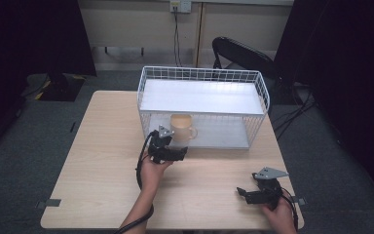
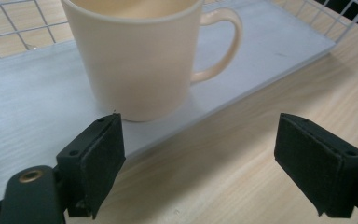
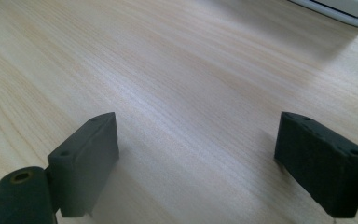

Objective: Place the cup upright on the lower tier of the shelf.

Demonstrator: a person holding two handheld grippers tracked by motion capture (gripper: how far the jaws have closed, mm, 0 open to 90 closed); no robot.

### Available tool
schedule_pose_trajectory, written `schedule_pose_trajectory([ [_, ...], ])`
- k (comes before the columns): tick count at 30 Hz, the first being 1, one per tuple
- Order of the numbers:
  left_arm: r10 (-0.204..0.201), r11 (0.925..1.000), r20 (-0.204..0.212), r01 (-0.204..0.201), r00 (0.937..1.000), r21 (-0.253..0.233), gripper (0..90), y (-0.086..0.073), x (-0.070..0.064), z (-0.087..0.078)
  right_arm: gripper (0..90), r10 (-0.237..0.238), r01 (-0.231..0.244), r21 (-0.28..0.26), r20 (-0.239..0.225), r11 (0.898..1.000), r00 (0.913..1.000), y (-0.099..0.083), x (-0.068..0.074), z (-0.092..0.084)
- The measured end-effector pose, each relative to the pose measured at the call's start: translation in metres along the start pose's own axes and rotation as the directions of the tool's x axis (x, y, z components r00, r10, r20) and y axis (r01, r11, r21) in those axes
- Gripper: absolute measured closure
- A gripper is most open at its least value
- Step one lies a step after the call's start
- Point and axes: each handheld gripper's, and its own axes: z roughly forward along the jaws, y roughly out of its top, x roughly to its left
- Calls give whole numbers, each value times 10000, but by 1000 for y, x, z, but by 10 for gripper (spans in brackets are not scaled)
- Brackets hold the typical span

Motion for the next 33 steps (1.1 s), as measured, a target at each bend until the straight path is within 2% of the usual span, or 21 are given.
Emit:
schedule_pose_trajectory([
  [3,60,10000,55,-60,10000,37,159,-1,0,-2,128,2,-2,-1,1,10000,10000,0,0,0],
  [4,-173,9998,182,174,9997,-53,159,-2,1,-4,128,1,-1,0,0,10000,10000,0,0,0],
  [5,-173,9998,182,174,9997,-53,159,-2,1,-4,128,-5,5,1,0,10000,10000,0,0,0],
  [6,-29,10000,189,28,9998,83,158,-3,3,-6,128,3,-3,-1,2,10000,10000,0,0,0],
  [14,135,9999,167,-137,9998,81,157,-7,7,-16,128,0,0,-2,3,10000,10000,0,0,0],
  [15,-53,10000,228,54,9997,-40,157,-8,7,-16,128,0,0,-2,3,10000,10000,0,0,0],
  [16,-61,10000,307,61,9995,9,158,-9,8,-17,128,-6,6,2,1,10000,10000,0,0,0],
  [22,234,9992,392,-247,9990,316,159,-20,7,-17,128,-5,5,3,0,10000,10000,0,0,0],
  [27,245,9987,605,-272,9979,431,159,-27,9,-20,128,3,-3,1,4,10000,10000,0,0,0],
  [33,587,9957,692,-633,9959,673,159,-33,9,-22,128,0,0,1,5,10000,10000,0,0,0],
])
